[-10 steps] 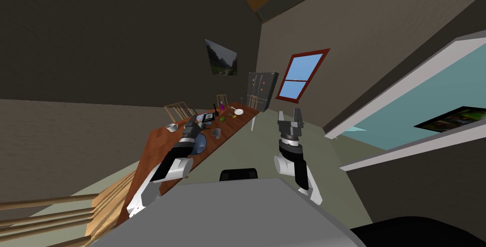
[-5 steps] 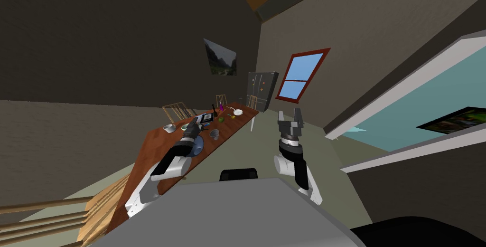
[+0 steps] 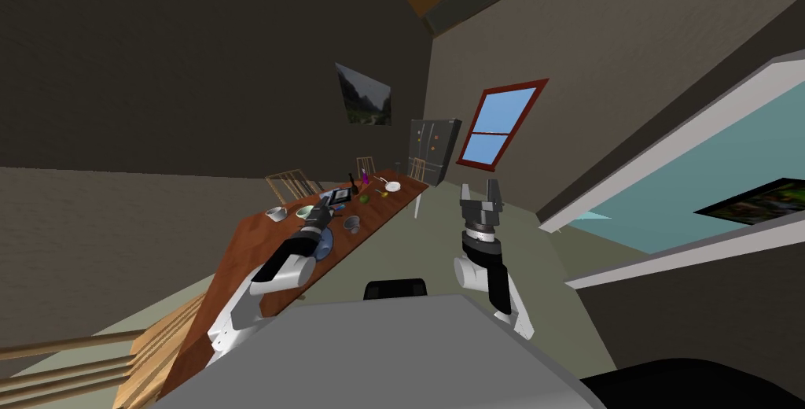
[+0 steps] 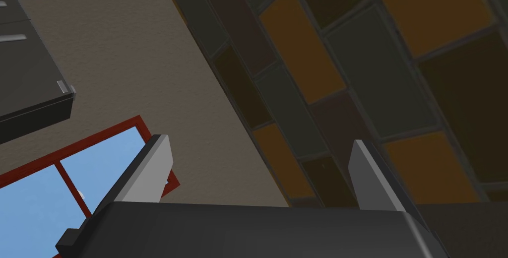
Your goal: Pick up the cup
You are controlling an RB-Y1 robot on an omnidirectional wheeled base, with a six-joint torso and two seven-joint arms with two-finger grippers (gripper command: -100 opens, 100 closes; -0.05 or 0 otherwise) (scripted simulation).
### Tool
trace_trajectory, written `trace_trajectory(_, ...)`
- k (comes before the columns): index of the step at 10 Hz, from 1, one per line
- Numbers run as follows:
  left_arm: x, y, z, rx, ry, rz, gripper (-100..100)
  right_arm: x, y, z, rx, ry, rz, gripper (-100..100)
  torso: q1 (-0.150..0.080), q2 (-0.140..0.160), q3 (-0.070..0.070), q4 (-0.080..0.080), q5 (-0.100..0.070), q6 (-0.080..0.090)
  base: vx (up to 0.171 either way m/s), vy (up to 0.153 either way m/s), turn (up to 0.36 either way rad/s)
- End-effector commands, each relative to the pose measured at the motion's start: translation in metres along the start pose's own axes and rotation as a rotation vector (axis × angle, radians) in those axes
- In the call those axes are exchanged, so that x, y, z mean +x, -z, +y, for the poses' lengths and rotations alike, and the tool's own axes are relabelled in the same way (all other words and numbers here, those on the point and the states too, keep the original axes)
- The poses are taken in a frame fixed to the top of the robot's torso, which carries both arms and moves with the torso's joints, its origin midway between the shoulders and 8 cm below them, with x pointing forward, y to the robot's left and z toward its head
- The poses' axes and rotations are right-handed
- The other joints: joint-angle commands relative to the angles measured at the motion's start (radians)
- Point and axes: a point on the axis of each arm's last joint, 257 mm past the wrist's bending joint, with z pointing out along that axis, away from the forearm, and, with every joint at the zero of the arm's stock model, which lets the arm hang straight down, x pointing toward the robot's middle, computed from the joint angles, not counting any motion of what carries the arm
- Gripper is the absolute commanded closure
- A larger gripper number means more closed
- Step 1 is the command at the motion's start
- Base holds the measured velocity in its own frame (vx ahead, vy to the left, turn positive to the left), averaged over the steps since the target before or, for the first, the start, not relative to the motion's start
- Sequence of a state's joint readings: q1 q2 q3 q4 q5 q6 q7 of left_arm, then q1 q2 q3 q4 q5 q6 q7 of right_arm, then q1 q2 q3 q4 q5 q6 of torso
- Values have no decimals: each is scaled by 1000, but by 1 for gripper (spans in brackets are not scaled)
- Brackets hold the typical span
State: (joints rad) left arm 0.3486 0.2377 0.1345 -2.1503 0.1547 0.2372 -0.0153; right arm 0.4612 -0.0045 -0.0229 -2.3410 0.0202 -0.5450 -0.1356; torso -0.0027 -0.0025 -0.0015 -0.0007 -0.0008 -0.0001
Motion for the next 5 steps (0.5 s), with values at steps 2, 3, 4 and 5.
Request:
trace_trajectory(2,-6,-4,18,-70,-1,-5,-100,0,0,0,0,0,0,0,2,1,1,0,0,0,31,-27,2)
trace_trajectory(3,-6,-3,25,-96,0,-5,-100,0,0,0,0,0,0,0,1,0,0,0,0,0,37,-41,9)
trace_trajectory(4,-6,-3,27,-105,0,-5,-100,0,0,0,0,0,0,0,1,0,0,0,0,0,15,-18,3)
trace_trajectory(5,-12,-5,37,-143,0,-10,-100,0,0,0,0,0,0,0,2,1,1,0,0,0,43,-36,3)
